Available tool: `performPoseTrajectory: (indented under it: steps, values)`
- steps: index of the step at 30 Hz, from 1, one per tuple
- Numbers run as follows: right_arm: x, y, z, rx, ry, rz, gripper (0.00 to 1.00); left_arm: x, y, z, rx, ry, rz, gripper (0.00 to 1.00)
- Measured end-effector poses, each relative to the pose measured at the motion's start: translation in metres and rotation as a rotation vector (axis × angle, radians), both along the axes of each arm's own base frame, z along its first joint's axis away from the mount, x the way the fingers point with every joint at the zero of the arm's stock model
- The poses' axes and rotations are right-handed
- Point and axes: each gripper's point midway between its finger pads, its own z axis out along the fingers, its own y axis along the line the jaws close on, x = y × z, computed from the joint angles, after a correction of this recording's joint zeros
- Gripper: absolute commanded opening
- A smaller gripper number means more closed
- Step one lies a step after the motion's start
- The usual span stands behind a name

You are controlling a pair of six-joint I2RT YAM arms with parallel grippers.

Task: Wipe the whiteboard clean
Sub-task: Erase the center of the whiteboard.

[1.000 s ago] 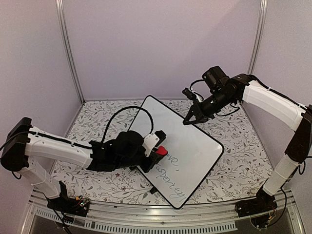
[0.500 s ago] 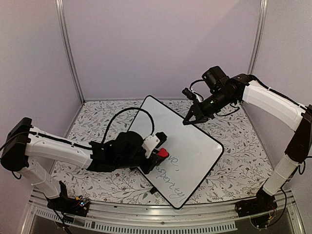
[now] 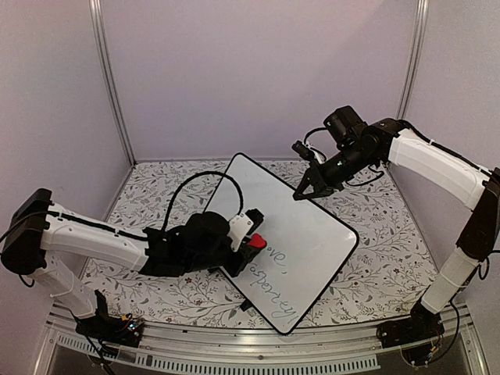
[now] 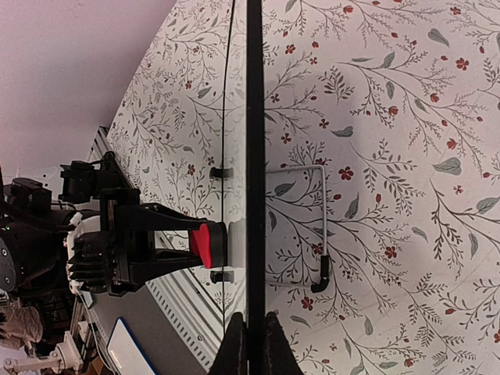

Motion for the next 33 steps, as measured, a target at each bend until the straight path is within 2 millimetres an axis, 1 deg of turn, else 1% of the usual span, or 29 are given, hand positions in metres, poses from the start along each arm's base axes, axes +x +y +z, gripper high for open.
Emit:
performPoseTrajectory:
  steps: [7,11,14,21,29,33]
  values:
    - [0.0,0.0,0.0,0.0,0.001,0.0,0.0,-0.013,-0.008,-0.002,-0.042,0.017,-0.074,0.0]
    - [0.0,0.0,0.0,0.0,0.001,0.0,0.0,-0.016,-0.011,-0.002,-0.048,0.025,-0.1,0.0]
    - [0.0,0.0,0.0,-0.002,-0.001,-0.002,0.0,-0.016,-0.015,0.0,-0.034,0.031,-0.105,0.0]
    - [0.002,-0.004,-0.002,-0.012,-0.003,-0.009,0.0,-0.009,-0.033,0.014,-0.021,0.031,-0.092,0.0]
    - [0.002,-0.003,-0.001,-0.009,-0.001,-0.007,0.0,-0.01,-0.032,0.013,-0.037,0.052,-0.079,0.0]
    - [0.002,-0.003,-0.001,-0.008,0.0,-0.007,0.0,-0.013,-0.028,0.009,-0.04,0.068,-0.072,0.0]
